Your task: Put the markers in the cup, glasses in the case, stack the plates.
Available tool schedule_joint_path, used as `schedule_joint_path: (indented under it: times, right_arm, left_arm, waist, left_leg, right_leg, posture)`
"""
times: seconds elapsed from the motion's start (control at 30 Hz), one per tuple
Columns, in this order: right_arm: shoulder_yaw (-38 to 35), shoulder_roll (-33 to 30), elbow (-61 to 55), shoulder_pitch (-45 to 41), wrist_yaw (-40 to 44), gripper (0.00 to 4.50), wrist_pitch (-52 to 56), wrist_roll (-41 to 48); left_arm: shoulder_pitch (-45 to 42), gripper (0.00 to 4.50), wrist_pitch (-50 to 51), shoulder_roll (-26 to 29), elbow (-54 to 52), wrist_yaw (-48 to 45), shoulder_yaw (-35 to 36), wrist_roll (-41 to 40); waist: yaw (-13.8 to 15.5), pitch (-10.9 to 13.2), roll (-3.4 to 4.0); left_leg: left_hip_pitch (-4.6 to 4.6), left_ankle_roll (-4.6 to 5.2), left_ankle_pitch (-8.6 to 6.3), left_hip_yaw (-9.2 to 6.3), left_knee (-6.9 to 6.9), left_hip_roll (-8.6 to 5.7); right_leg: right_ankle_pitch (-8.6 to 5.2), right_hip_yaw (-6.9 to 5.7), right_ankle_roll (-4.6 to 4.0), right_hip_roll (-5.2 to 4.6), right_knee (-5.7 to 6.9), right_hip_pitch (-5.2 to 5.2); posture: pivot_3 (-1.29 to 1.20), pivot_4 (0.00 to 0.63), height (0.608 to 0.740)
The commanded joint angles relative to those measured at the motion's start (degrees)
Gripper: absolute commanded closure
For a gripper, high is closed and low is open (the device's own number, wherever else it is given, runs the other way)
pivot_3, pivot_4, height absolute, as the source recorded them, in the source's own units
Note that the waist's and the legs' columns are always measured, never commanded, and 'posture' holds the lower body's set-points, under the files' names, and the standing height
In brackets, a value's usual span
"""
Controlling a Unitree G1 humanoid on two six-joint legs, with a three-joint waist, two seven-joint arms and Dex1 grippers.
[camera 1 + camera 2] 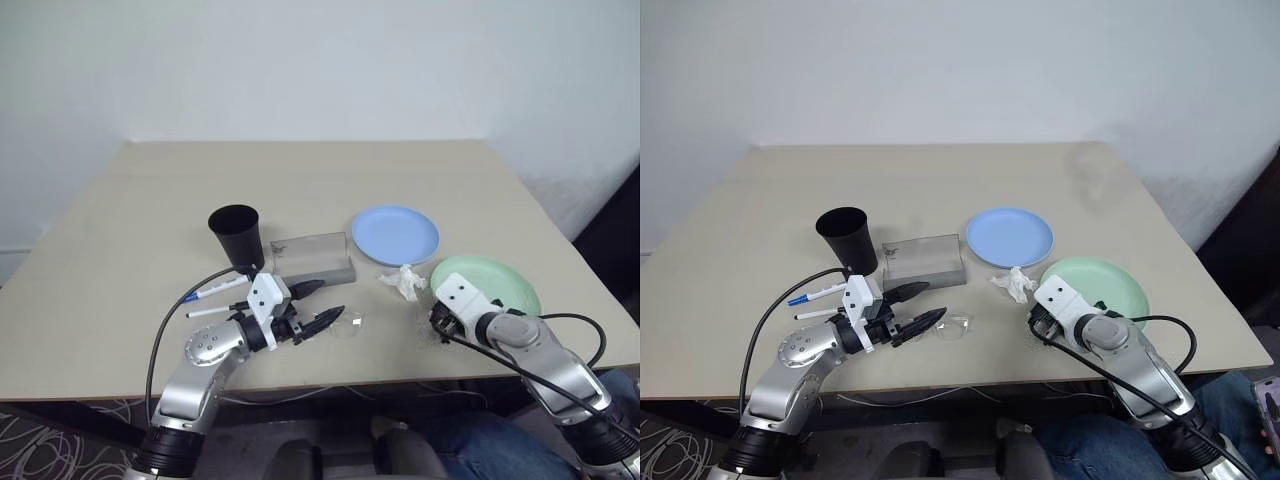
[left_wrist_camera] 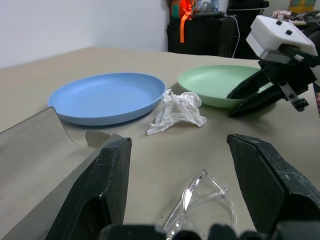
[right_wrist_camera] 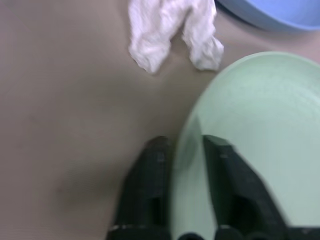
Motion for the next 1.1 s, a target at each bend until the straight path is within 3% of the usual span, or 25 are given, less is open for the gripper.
schedule_joint_path:
  times: [0.03, 0.6, 0.77, 0.9, 1.1]
  right_arm:
    - [-0.63, -0.50, 1.66, -1.27, -1.37, 4.47, 1.07, -2.18]
    - [-3.38, 1.77, 9.08, -3.59, -7.25, 4.47, -2.04, -6.65]
    - [-5.06, 2.26, 14.04, -6.17, -9.83, 4.47, -9.73, -8.22]
    - [-5.31, 1.51, 18.15, -9.57, -8.66, 4.47, -21.82, -8.52]
    - [-7.19, 3.51, 24.70, -15.15, 1.75, 4.47, -37.17, -0.73]
  left_arm:
    - [-1.03, 1.28, -0.57, -0.27, -1.52, 0.37, 0.42, -0.48]
    - [-1.24, 1.28, -1.47, -0.64, -0.69, 0.68, 0.17, -0.02]
    - [-1.47, 1.28, -1.88, -0.76, -0.25, 0.59, 0.06, 0.17]
    - [-1.52, 1.28, -2.04, -0.75, -0.20, 0.64, 0.15, 0.26]
    - [-1.77, 1.28, -2.16, -0.57, 0.19, 0.49, 0.47, 0.20]
  waist:
    - [-0.08, -0.01, -0.07]
    - [0.06, -0.01, -0.06]
    - [-0.01, 0.01, -0.01]
    - [-0.14, 0.03, 0.05]
    - [-0.07, 0.03, 0.05]
  left_leg:
    - [0.05, 0.00, 0.00, 0.02, 0.01, 0.01]
    - [0.02, 0.06, -0.01, -0.04, 0.02, -0.03]
    - [-0.02, 0.09, -0.02, -0.02, 0.01, -0.05]
    - [0.00, 0.10, -0.02, 0.03, -0.06, 0.00]
    - [0.02, 0.12, -0.01, 0.07, -0.09, 0.00]
  right_leg:
    - [0.00, 0.01, 0.00, 0.00, 0.00, 0.02]
    - [0.01, -0.07, 0.00, -0.02, -0.22, 0.22]
    - [0.01, -0.06, 0.00, 0.00, -0.23, 0.17]
    - [0.01, 0.02, 0.01, 0.11, -0.21, 0.10]
    - [0.02, 0.00, 0.01, 0.15, -0.22, 0.14]
  posture:
    - [0.00, 0.000, 0.721]
    - [0.00, 0.000, 0.721]
    - [0.00, 0.000, 0.721]
    - [0.00, 0.000, 0.721]
    - [0.00, 0.000, 0.721]
